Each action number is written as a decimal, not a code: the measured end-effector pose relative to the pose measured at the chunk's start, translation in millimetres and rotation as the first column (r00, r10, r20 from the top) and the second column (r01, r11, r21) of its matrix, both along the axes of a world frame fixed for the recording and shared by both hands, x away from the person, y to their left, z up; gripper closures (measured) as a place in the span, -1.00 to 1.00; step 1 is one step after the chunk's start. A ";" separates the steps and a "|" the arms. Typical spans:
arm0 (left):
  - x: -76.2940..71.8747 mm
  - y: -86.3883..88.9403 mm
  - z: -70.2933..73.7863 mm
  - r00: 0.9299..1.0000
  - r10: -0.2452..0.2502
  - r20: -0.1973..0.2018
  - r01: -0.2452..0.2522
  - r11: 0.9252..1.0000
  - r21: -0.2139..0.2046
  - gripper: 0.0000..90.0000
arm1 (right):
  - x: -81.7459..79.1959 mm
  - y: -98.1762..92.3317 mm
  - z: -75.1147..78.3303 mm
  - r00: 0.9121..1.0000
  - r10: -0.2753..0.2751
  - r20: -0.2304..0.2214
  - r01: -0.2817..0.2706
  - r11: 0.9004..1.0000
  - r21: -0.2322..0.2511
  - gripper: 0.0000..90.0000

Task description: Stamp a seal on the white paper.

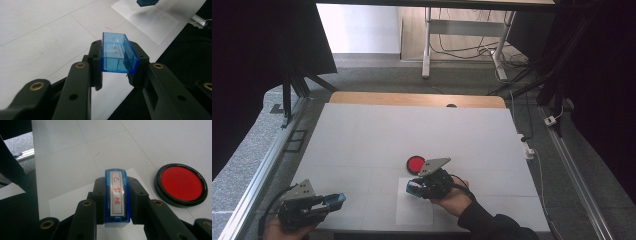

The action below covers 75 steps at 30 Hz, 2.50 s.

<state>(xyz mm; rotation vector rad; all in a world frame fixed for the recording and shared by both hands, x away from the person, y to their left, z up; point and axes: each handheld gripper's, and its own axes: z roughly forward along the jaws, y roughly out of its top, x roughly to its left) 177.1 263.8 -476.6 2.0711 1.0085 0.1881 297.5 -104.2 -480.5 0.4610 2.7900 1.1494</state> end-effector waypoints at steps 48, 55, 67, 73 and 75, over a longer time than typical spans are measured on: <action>0.6 -0.6 -0.2 1.000 -0.002 -0.003 0.002 1.000 0.003 0.50 | -6.4 5.5 -20.8 0.998 -0.010 0.066 0.014 0.998 -0.060 0.59; 0.8 -0.6 -0.2 1.000 -0.002 -0.004 0.002 1.000 0.003 0.50 | -10.8 8.0 -20.4 0.995 -0.001 0.098 0.010 0.996 -0.084 0.59; 0.6 -0.3 -0.2 1.000 -0.003 -0.004 0.003 1.000 0.002 0.50 | 0.0 -0.4 -23.6 1.000 -0.017 0.014 0.017 1.000 -0.019 0.59; 0.7 -0.3 -0.2 1.000 -0.003 -0.004 0.003 1.000 0.001 0.50 | 2.5 -1.7 -24.5 0.999 -0.029 -0.018 0.029 1.000 0.001 0.59; 0.8 -0.4 -0.3 1.000 -0.003 -0.005 0.003 1.000 0.001 0.50 | 1.2 -0.7 -24.1 1.000 -0.027 -0.005 0.027 1.000 -0.009 0.59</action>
